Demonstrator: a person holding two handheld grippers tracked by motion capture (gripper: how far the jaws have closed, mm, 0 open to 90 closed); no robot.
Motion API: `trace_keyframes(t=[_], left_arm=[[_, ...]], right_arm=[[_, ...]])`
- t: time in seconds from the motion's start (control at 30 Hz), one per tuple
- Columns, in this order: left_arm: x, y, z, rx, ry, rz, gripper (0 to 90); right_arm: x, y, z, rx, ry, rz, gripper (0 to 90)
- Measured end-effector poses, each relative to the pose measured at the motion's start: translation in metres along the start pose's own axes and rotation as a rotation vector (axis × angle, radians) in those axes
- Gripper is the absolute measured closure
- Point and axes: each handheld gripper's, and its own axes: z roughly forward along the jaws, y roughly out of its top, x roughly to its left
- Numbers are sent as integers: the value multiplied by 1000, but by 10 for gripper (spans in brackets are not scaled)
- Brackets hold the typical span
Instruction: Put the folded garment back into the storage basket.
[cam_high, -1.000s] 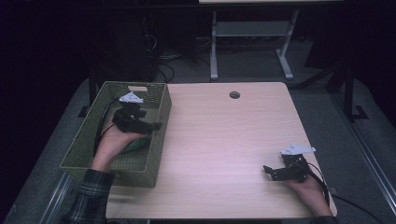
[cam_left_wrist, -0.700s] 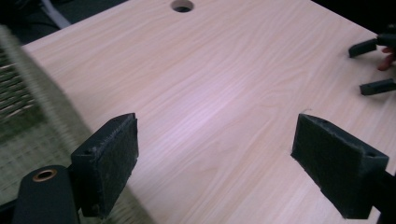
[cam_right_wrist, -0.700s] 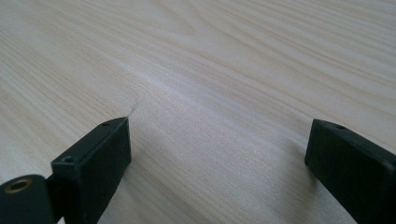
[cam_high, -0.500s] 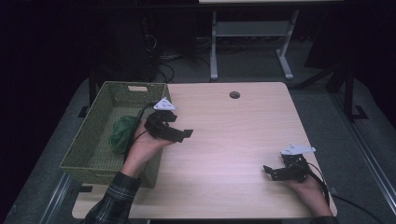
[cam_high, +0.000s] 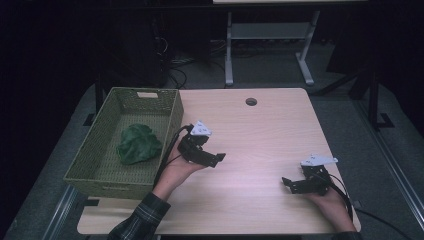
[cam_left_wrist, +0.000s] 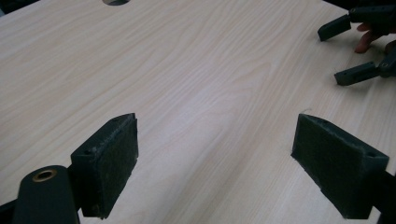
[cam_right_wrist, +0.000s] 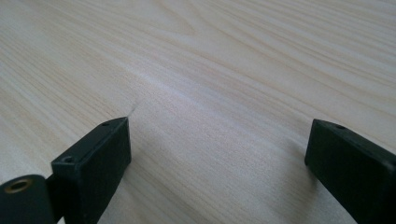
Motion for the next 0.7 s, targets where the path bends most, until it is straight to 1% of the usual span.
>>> trace_keyframes(t=[0.07,0.33,0.47,0.53,0.6,0.7], left_arm=[[-2,-4,6,11,4,8,140],[-5,-22,26,27,18,12,139],[-6,-31,37,41,31,26,139],[-7,-35,41,52,28,27,139],[-7,-38,45,55,35,29,138],[-7,-42,49,59,35,27,136]], right_arm=[[0,0,0,0,0,1,67],[0,0,0,0,0,0,67],[0,0,0,0,0,0,67],[0,0,0,0,0,-1,66],[0,0,0,-1,0,1,67],[0,0,0,-1,0,1,66]])
